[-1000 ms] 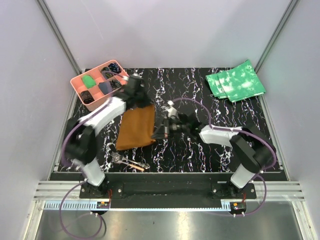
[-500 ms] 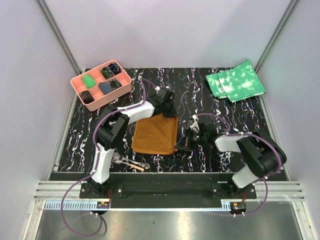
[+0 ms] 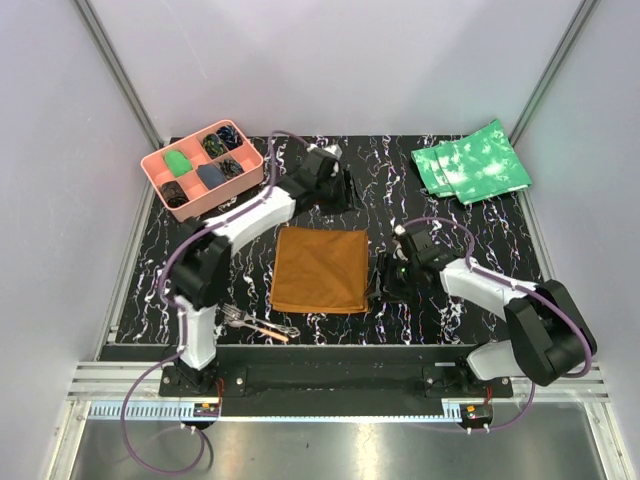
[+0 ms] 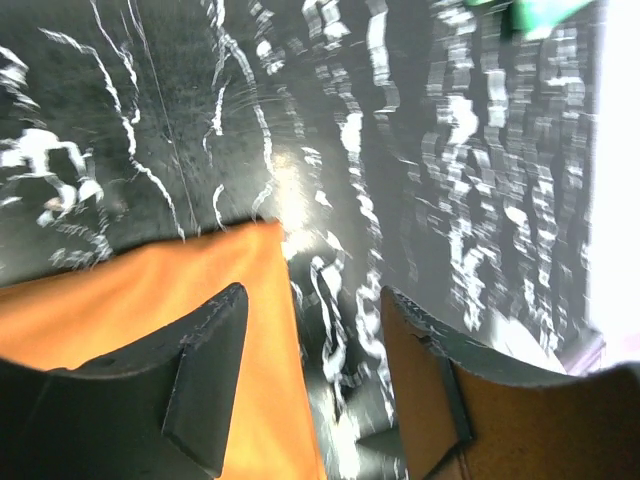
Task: Fold the napkin into a case and place the utensils inside
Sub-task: Turn over the upper triangle folded napkin at the center of the board, then smooth out the lower triangle-folded napkin at the center of the board.
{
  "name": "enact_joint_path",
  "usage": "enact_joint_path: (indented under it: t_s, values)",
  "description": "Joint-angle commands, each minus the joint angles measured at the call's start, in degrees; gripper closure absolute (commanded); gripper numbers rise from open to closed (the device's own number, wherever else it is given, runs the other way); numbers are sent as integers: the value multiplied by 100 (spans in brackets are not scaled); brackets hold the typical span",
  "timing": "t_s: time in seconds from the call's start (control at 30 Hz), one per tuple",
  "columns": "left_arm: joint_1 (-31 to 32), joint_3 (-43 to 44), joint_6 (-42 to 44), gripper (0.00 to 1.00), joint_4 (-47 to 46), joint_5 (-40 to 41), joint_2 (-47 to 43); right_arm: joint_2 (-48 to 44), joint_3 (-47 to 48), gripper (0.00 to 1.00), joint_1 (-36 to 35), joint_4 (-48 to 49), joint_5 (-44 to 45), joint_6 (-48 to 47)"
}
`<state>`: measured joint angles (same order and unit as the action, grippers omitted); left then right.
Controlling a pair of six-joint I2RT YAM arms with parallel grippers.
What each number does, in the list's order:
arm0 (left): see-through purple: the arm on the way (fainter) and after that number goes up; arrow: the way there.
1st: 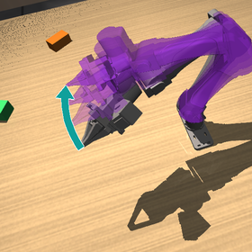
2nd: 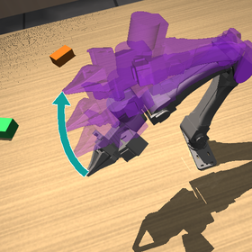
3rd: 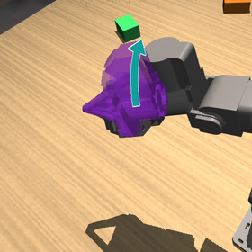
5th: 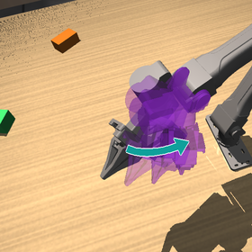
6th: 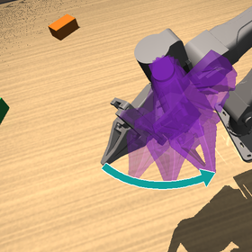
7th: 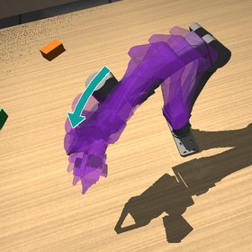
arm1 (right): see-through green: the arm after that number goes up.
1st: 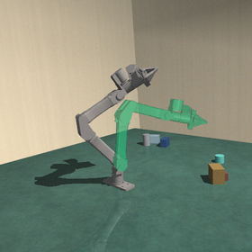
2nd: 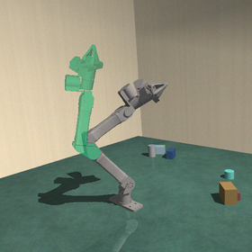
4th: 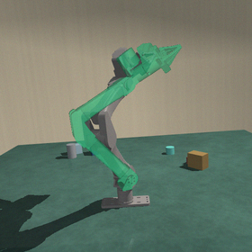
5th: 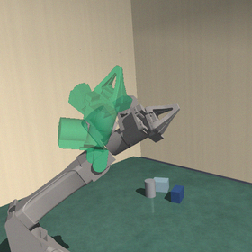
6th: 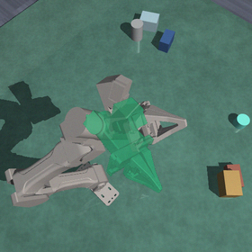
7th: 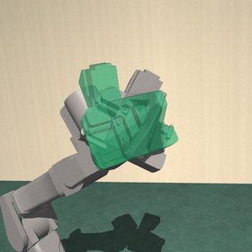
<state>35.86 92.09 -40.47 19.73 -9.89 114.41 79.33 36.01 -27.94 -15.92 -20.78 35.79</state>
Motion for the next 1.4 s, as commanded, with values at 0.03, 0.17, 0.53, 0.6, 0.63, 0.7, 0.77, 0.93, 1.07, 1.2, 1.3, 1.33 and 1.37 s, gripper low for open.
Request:
enact_joint_path:
  t_s: [0.03, 0.17, 0.53, 0.6, 0.63, 0.7, 0.77, 0.93, 1.07, 1.2, 1.3, 1.33, 1.37]
  values:
    - [-149, -899, 768, 41, 524, 13, -1841, 221, 626, 39, 26, -640, -30, -511]
    - [-210, -2018, 812, 41, 532, 180, -2791, 425, 618, 40, 17, -500, -181, -477]
    - [-773, -3602, 716, 37, 497, -21, -3953, 1040, 644, 53, 17, -139, -683, -441]
    - [-887, -3637, 707, 36, 488, -171, -3944, 1084, 653, 65, 26, -139, -604, -450]
    - [-931, -3646, 716, 36, 488, -171, -3961, 1102, 662, 71, 52, -157, -507, -441]
    - [-993, -3672, 681, 31, 488, -118, -3970, 1067, 601, 91, 218, -271, -358, -424]
    - [-1142, -3681, 593, 29, 515, -118, -3970, 962, 539, 96, 342, -490, -139, -424]
    - [-1300, -3743, 444, 33, 314, -179, -3892, 514, 530, 80, 570, -1027, 751, -555]
    - [-1327, -3603, 155, 47, -90, -461, -3261, 531, 1091, 44, 571, -1343, 944, -748]
    - [-1502, -3462, -75, 51, -548, -707, -2600, 1118, 2391, 25, 597, -1150, 820, -1389]
    - [-1625, -3233, 47, 38, -523, -444, -2257, 1865, 3332, 24, 728, -1299, 759, -1707]
    - [-1669, -3172, 74, 38, -427, -409, -2074, 2041, 3516, 24, 790, -1256, 698, -1733]
    - [-1713, -3084, 83, 38, -400, -382, -1994, 2373, 3797, 26, 886, -1212, 654, -1751]
